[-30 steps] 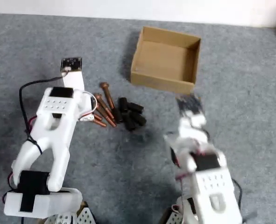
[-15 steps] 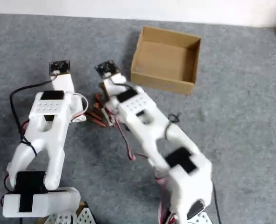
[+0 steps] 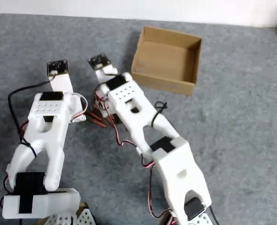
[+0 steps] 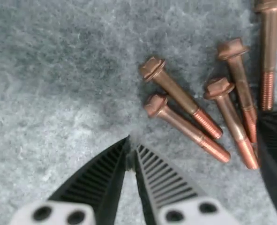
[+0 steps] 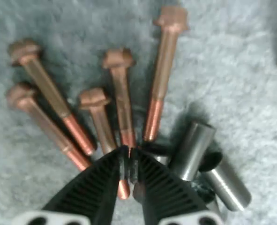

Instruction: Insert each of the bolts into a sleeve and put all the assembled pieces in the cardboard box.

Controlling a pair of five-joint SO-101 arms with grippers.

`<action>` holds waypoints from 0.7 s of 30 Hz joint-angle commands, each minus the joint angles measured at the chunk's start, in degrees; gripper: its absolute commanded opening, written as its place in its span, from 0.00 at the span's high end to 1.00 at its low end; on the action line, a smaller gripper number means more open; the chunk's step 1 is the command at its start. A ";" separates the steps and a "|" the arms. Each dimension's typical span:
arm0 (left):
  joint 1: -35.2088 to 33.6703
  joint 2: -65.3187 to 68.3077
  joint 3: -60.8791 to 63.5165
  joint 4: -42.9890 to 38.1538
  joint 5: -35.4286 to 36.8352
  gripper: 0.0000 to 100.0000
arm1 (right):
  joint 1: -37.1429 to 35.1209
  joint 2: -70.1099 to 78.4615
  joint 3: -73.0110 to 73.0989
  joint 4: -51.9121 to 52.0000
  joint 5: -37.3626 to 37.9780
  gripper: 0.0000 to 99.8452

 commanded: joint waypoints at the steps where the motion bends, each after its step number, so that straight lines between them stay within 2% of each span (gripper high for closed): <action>1: -0.48 -0.57 0.13 -2.29 0.18 0.99 | -0.22 -0.92 -4.70 4.35 2.73 0.99; 9: -0.48 -0.31 -0.22 -2.37 0.26 0.99 | 2.68 -1.10 -7.08 7.96 3.69 0.98; 15: -0.48 -0.22 0.13 -3.78 0.18 0.99 | 4.09 -1.01 -11.38 15.16 3.08 0.75; 21: -0.48 -0.13 0.13 -3.87 0.18 0.99 | 5.32 -0.92 -13.41 21.14 -1.85 0.78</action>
